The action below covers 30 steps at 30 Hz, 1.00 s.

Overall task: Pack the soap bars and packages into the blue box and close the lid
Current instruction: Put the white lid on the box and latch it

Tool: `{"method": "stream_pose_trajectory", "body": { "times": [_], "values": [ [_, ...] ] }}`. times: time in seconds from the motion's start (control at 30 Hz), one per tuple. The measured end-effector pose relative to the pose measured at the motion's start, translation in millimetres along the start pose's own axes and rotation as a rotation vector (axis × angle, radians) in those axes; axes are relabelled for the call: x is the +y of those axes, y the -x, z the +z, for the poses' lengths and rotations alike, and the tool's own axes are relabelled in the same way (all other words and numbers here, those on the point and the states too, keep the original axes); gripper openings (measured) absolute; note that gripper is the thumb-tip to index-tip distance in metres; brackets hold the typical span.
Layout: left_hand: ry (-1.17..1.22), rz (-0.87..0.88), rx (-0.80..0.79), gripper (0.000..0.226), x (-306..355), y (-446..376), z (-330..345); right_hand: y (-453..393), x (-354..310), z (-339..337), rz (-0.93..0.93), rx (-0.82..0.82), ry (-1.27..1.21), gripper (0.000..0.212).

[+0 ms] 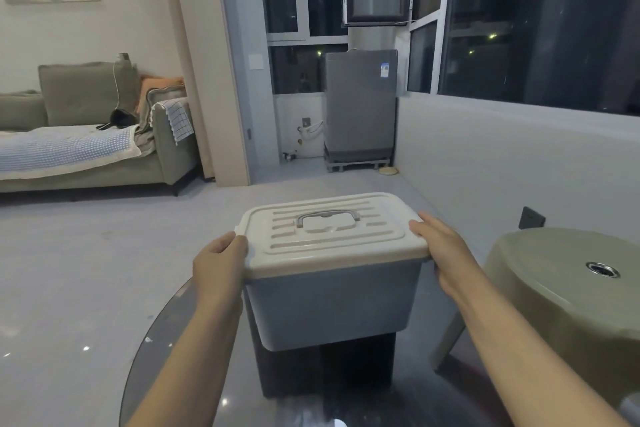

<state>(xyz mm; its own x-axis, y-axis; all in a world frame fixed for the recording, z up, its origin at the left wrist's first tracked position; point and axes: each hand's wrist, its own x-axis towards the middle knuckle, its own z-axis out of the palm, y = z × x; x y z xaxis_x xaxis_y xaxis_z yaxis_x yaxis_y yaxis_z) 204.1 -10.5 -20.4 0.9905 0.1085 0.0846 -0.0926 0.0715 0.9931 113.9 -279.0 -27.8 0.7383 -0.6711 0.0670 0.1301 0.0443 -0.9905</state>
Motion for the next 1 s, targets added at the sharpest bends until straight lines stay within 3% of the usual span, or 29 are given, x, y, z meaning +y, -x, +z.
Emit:
{"method": "stream_pose_trajectory", "body": {
  "times": [0.2, 0.33, 0.47, 0.63, 0.7, 0.8, 1.0],
  "values": [
    [0.064, -0.03, -0.05, 0.026, -4.8, 4.1, 3.5, 1.7, 5.4, 2.0, 0.032, -0.001, 0.019, 0.047],
    [0.075, -0.147, -0.094, 0.046, -1.9, -0.8, 2.0, 2.8, 4.5, -0.5, 0.106, -0.032, -0.007, 0.046],
    [0.089, -0.291, -0.163, 0.055, 1.4, -4.9, -0.9, 1.6, 1.6, -3.4, 0.253, -0.09, -0.188, 0.032],
    [0.058, -0.162, -0.106, 0.056, -1.6, -7.1, -2.4, -3.2, 2.2, -3.4, 0.269, -0.064, -0.268, 0.023],
    [0.001, -0.07, -0.072, 0.054, -0.5, -4.7, -2.7, -3.3, 3.8, -2.3, 0.228, -0.012, -0.259, 0.033],
    [-0.06, -0.008, -0.053, 0.054, 0.8, -3.3, -0.3, -6.0, 7.2, -2.2, 0.134, 0.088, -0.189, 0.069],
    [-0.104, -0.013, -0.013, 0.058, -1.9, -5.0, 0.8, -2.3, 9.5, 3.1, 0.012, 0.139, -0.116, 0.073]
  ]
}}
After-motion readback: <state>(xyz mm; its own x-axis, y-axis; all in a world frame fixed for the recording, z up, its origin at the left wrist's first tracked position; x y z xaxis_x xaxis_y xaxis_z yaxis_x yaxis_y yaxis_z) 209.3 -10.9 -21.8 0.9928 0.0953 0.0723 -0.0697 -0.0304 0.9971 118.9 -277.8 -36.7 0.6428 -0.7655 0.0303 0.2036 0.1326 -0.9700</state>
